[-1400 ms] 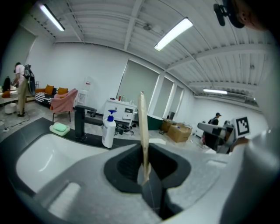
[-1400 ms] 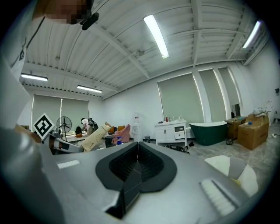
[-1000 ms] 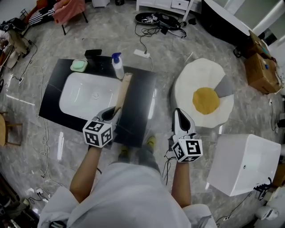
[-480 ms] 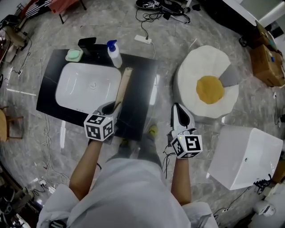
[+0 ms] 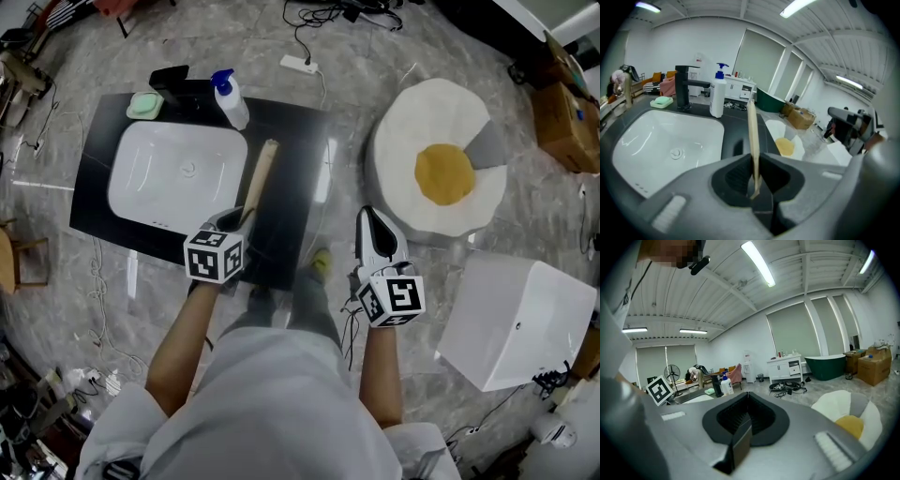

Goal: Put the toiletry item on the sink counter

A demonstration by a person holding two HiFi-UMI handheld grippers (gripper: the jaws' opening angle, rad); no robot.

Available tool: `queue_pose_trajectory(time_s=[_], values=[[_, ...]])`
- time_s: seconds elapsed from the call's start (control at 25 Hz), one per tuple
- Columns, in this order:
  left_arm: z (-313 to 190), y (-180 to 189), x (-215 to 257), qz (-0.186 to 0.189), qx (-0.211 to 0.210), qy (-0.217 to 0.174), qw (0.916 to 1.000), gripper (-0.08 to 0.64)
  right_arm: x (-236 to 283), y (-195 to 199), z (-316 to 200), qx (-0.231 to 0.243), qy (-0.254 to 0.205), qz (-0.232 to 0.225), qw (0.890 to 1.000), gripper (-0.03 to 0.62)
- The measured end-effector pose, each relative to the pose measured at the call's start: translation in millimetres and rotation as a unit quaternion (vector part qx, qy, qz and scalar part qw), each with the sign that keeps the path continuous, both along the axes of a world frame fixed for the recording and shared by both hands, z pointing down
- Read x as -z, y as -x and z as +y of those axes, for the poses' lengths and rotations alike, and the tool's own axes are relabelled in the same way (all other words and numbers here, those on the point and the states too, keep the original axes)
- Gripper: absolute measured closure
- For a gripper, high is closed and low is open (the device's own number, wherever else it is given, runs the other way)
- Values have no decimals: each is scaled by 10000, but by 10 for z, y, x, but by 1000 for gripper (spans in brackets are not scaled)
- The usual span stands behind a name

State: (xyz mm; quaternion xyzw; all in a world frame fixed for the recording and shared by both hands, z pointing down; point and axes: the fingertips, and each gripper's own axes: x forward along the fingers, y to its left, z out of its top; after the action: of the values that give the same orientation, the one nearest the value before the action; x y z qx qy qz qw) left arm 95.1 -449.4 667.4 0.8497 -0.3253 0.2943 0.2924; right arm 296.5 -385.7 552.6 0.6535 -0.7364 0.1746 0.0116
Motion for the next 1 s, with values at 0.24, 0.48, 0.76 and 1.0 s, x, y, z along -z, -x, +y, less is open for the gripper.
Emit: queue_pose_trajectory(time_s=[0.24,0.48,0.76,1.0], values=[[-11,-39,-187,-159,28,247,9996,508,8,-93,-35,-39,-38,36,10000,588],[-9,-77,-359,-435,-15,430,9981,508,24,-143,-66,-58,-106,97,9999,589],[-31,-87,-451,-547,-4,467,9974,506,15,-166,-58,-50,-145,118,9998,589],[-14,-84,-501,-623,-11,494,9968,506,49,-182,-39,-31,-211,143,9997,589]])
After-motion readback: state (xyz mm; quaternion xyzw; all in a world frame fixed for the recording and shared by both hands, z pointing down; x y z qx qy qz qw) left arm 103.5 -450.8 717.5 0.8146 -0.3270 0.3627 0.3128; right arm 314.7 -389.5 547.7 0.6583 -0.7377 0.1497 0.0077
